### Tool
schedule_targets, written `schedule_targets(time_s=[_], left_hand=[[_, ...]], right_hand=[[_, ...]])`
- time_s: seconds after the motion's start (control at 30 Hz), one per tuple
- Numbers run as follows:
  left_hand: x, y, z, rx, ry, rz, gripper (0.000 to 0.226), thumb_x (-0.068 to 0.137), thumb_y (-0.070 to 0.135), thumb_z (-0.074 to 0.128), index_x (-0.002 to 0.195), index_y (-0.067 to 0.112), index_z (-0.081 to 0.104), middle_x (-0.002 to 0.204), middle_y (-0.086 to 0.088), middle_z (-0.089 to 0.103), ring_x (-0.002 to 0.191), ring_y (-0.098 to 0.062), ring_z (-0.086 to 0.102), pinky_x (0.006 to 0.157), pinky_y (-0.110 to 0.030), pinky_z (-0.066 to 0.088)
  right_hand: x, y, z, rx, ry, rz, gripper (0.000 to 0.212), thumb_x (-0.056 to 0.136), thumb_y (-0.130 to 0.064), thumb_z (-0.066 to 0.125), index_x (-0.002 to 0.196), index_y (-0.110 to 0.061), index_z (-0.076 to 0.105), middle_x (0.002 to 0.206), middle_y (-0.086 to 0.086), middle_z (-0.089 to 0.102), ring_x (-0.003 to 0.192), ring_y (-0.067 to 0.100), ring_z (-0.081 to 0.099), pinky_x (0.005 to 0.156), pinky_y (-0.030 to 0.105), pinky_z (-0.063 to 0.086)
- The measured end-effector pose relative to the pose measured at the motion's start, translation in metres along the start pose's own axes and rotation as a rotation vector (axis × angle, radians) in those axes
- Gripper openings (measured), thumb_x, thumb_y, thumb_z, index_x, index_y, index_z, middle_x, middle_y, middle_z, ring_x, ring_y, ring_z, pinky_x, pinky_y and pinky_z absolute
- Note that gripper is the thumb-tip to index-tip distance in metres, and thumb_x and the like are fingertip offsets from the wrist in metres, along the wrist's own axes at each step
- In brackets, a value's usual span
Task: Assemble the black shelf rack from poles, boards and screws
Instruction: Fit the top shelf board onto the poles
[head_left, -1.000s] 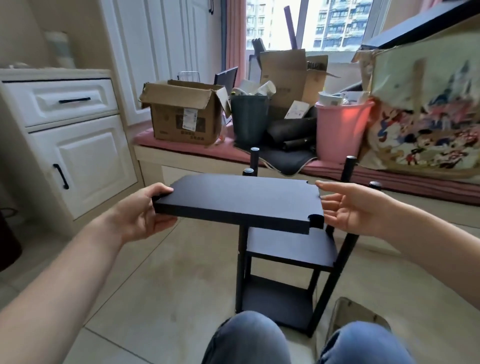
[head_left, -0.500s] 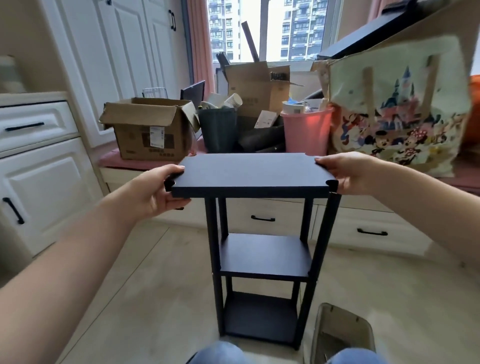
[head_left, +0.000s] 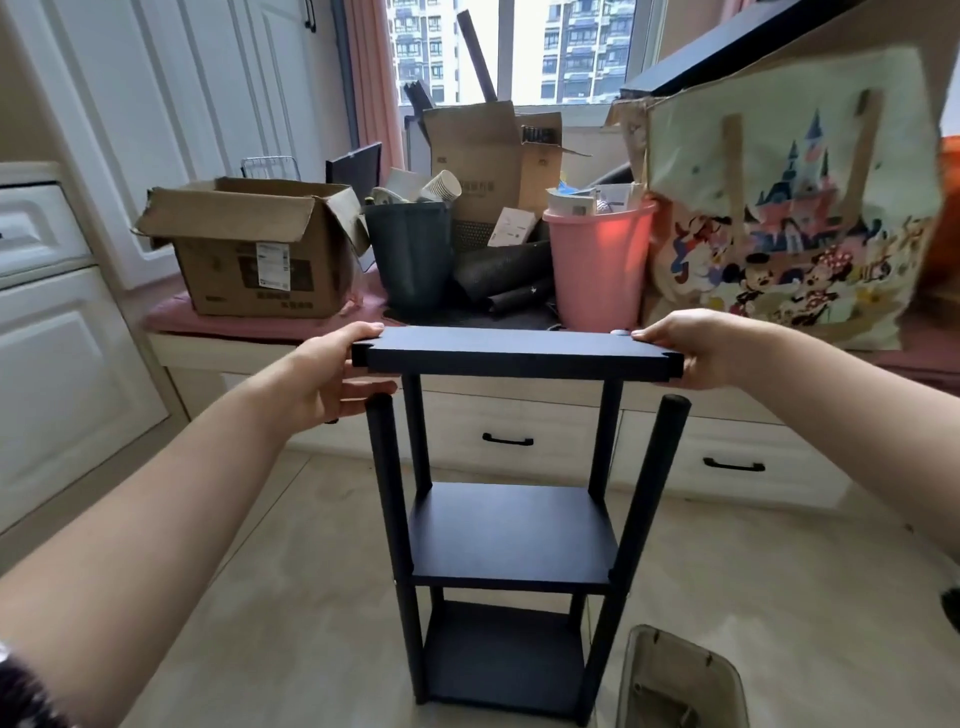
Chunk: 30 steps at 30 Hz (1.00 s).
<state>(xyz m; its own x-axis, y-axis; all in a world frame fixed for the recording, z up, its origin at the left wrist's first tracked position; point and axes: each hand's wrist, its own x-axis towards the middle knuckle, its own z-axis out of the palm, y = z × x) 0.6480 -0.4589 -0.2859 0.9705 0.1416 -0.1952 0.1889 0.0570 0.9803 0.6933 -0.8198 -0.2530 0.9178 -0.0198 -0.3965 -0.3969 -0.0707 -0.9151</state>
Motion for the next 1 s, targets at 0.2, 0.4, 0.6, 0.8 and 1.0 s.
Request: schedule_targets(time_s=[0.2,0.4,0.6,0.8,1.0], left_hand=[[0.007,-0.009,0.006,0.005,-0.044,0.017,0.026,0.094,0.034,0.066,0.107,0.013,0.06,0.064,-0.002,0.072,0.062,-0.022,0.071,0.057,-0.031,0.059],[0.003,-0.019,0.008,-0.035,-0.047,-0.011,0.019,0.094,0.028,0.065,0.102,0.011,0.063,0.072,-0.003,0.066,0.056,-0.016,0.066,0.053,-0.026,0.057],[-0.002,-0.025,0.01,-0.088,-0.053,-0.034,0.024,0.095,0.03,0.065,0.105,0.009,0.062,0.083,-0.01,0.061,0.061,-0.022,0.065,0.054,-0.029,0.058],[0.0,-0.025,0.014,-0.074,-0.038,-0.031,0.023,0.097,0.032,0.062,0.104,0.009,0.061,0.075,-0.007,0.057,0.059,-0.018,0.057,0.05,-0.025,0.054],[0.004,-0.024,0.017,-0.052,-0.014,-0.05,0.026,0.096,0.034,0.063,0.102,0.009,0.06,0.07,-0.005,0.058,0.051,-0.015,0.058,0.048,-0.026,0.053]], right_hand=[[0.011,0.007,-0.006,0.025,0.026,-0.021,0.024,0.103,-0.008,0.045,0.089,-0.009,0.064,0.06,0.001,0.069,0.045,0.008,0.066,0.037,0.02,0.048],[0.018,0.014,-0.005,0.023,0.037,-0.033,0.015,0.101,-0.01,0.05,0.108,-0.008,0.064,0.085,0.003,0.065,0.062,0.011,0.066,0.042,0.02,0.052],[0.025,0.015,-0.001,-0.03,0.075,-0.042,0.013,0.099,-0.012,0.056,0.087,-0.008,0.06,0.077,0.003,0.062,0.05,0.013,0.065,0.049,0.02,0.054],[0.026,0.016,-0.003,-0.051,0.058,-0.028,0.011,0.098,-0.014,0.056,0.09,-0.01,0.061,0.071,0.001,0.065,0.055,0.014,0.063,0.055,0.026,0.054],[0.027,0.018,-0.005,0.025,0.08,-0.058,0.017,0.099,-0.008,0.053,0.083,-0.007,0.06,0.067,0.004,0.066,0.04,0.009,0.063,0.036,0.018,0.046]])
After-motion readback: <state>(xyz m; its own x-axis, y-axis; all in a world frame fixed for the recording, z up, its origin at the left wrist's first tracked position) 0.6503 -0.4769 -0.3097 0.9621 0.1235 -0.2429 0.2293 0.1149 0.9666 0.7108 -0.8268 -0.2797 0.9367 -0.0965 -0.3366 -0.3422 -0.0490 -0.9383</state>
